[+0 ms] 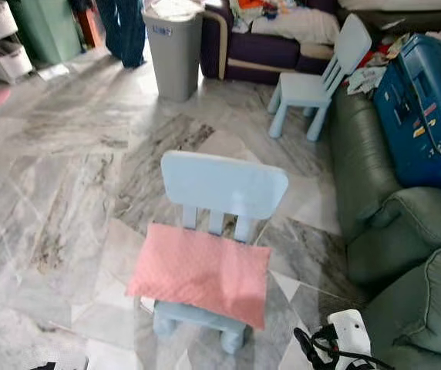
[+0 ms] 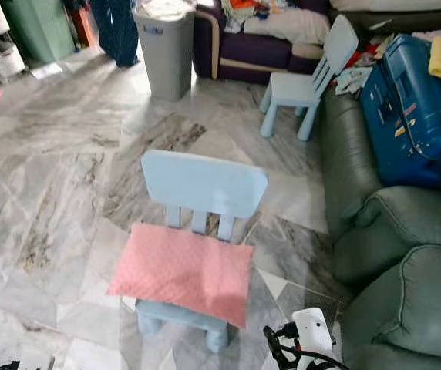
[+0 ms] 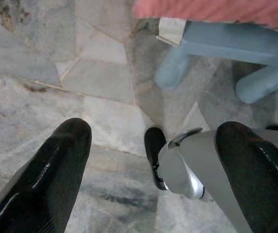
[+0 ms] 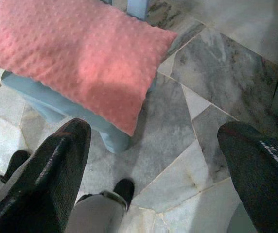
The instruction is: Move the pillow to the sofa
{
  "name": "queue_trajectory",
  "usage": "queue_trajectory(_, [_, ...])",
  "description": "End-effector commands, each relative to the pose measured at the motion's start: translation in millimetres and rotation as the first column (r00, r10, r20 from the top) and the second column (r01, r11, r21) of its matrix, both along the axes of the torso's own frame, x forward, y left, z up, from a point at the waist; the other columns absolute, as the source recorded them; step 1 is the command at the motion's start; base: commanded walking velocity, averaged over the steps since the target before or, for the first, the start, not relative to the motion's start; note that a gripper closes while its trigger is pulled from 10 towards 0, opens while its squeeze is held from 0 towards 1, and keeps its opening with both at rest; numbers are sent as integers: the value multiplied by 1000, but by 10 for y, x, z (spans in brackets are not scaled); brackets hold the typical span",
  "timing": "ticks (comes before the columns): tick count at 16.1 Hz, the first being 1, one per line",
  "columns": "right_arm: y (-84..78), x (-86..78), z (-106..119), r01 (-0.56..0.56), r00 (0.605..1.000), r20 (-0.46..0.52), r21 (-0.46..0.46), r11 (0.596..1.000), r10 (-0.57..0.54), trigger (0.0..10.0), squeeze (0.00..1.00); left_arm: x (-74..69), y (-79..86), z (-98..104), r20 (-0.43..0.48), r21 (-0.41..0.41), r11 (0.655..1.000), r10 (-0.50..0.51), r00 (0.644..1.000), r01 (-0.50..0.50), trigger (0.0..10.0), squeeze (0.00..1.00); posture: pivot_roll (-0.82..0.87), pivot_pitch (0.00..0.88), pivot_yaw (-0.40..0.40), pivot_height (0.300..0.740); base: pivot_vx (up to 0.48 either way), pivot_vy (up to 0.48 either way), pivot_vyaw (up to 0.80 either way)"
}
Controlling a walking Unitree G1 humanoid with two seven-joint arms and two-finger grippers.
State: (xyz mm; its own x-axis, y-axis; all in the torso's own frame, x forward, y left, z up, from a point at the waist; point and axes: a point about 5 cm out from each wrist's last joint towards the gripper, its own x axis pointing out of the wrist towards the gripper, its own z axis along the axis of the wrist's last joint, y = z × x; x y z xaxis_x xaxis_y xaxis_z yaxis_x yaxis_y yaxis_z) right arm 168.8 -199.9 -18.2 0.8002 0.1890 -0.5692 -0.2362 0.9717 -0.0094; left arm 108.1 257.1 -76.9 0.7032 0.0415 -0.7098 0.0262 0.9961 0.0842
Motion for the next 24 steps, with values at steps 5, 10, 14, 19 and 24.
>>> queue_trajectory(5, [5, -28, 26, -19, 1000, -10, -9, 1000, 19, 10000, 0, -11, -63, 32, 15, -9, 1000, -11, 1000, 11, 10000, 0, -4, 186, -47, 740, 0, 0, 0])
queue_trajectory(10, [30, -7, 29, -18, 1000, -8, -11, 1000, 18, 10000, 0, 40, -78, 103, 33, -3, 1000, -20, 999, 20, 10000, 0, -3, 175, -43, 740, 0, 0, 0])
queue_trajectory(14, [52, 24, 30, -19, 1000, -3, -9, 1000, 19, 10000, 0, 195, -93, 203, 96, 12, 1000, -16, 995, 15, 10000, 0, 0, 168, -38, 702, 0, 0, 0])
queue_trajectory(19, [71, 73, 37, -15, 1000, 10, -5, 1000, 15, 10000, 0, 568, -223, 374, 197, 6, 999, -45, 979, 45, 10000, 0, 0, 157, -32, 661, 0, 0, 0])
queue_trajectory(24, [88, 113, 35, -12, 1000, 18, -3, 1000, 12, 10000, 0, 673, -314, 411, 213, -10, 997, -75, 974, 79, 10000, 0, 3, 147, -21, 623, 0, 0, 0])
